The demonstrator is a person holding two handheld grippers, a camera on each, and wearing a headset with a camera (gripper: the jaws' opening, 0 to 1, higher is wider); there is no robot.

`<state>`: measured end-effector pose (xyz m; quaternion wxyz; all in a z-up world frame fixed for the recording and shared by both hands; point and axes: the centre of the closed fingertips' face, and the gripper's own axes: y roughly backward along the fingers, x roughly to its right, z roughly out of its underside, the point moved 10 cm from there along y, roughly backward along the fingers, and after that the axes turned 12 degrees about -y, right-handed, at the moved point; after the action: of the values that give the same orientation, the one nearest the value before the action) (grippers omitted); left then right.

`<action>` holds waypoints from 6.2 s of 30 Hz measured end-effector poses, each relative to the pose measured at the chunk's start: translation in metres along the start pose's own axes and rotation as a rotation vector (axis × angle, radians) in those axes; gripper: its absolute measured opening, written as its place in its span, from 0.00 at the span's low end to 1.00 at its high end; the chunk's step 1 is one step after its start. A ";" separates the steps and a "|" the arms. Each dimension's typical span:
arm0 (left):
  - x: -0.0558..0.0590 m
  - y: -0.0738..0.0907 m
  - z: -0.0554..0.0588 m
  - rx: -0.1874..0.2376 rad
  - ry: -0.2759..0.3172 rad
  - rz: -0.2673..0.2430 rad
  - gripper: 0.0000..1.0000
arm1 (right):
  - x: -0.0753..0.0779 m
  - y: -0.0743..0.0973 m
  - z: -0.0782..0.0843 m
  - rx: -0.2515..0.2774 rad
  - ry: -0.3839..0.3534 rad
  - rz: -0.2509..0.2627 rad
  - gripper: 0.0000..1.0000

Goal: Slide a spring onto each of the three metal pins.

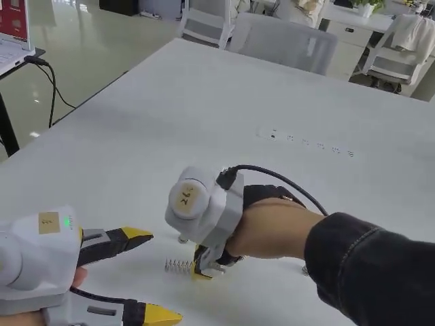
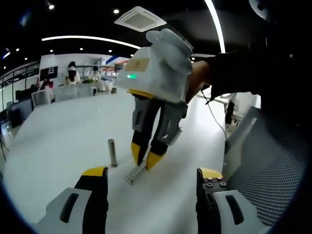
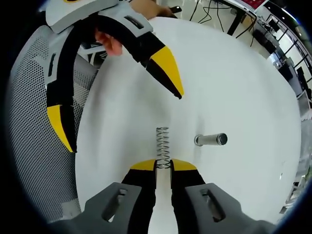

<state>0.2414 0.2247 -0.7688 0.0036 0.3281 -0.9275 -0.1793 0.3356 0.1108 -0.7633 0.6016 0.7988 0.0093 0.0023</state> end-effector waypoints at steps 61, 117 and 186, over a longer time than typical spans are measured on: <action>0.014 0.001 -0.020 0.023 -0.180 0.101 0.02 | -0.057 0.091 -0.029 0.143 0.170 -0.081 0.08; 0.002 0.005 -0.011 0.020 -0.073 -0.009 0.34 | -0.025 0.088 -0.023 0.107 0.103 -0.019 0.08; -0.004 0.009 0.002 0.015 -0.018 -0.079 0.63 | 0.036 0.053 -0.040 0.111 0.078 0.076 0.08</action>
<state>0.2390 0.2341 -0.7679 -0.0141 0.3628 -0.9151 -0.1753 0.3720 0.1356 -0.7015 0.5552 0.8299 0.0028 0.0558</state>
